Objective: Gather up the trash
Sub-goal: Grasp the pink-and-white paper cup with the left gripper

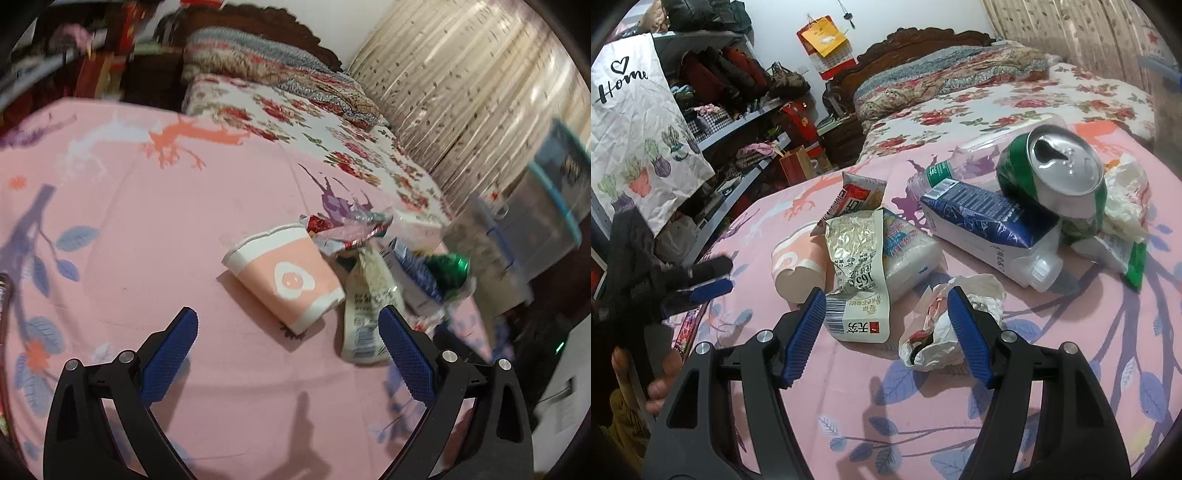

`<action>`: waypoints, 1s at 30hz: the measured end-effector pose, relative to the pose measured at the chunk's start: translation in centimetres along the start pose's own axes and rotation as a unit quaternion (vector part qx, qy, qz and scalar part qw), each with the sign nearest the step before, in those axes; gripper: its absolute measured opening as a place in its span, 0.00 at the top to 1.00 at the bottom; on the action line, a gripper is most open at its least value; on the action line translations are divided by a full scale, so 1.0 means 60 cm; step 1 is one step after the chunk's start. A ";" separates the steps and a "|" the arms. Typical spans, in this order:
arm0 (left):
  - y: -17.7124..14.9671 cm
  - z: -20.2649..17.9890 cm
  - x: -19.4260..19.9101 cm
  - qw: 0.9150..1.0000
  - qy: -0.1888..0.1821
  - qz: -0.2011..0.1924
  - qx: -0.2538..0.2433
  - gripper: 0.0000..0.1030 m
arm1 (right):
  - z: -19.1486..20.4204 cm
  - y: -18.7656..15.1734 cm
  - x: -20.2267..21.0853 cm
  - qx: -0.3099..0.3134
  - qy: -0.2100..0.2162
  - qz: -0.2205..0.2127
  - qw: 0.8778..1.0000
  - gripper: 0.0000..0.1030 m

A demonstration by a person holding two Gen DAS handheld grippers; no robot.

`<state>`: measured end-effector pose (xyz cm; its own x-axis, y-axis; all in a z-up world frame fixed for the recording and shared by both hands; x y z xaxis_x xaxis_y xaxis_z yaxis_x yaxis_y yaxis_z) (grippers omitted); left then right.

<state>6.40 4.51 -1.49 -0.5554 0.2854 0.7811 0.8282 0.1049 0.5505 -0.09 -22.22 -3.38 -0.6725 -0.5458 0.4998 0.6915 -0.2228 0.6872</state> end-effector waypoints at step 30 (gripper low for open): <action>0.028 0.003 -0.015 0.997 -0.067 -0.004 0.030 0.82 | 0.028 -0.004 0.023 0.072 0.007 -0.024 0.997 0.33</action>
<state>8.27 4.63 -1.33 -0.5498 0.4086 0.7285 0.8293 0.1629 0.5345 -1.64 -21.58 -1.96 -0.6999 -0.5487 0.4573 0.6122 -0.1309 0.7798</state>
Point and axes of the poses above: each gripper's, at about its wrist camera, not at the fingertips, and x roughly against the way its jaws point, z to its left, y to its top, the point moved 2 cm from there along -x, roughly the way its jaws point, and after that the axes turned 13 degrees about y, right-handed, at the moved point
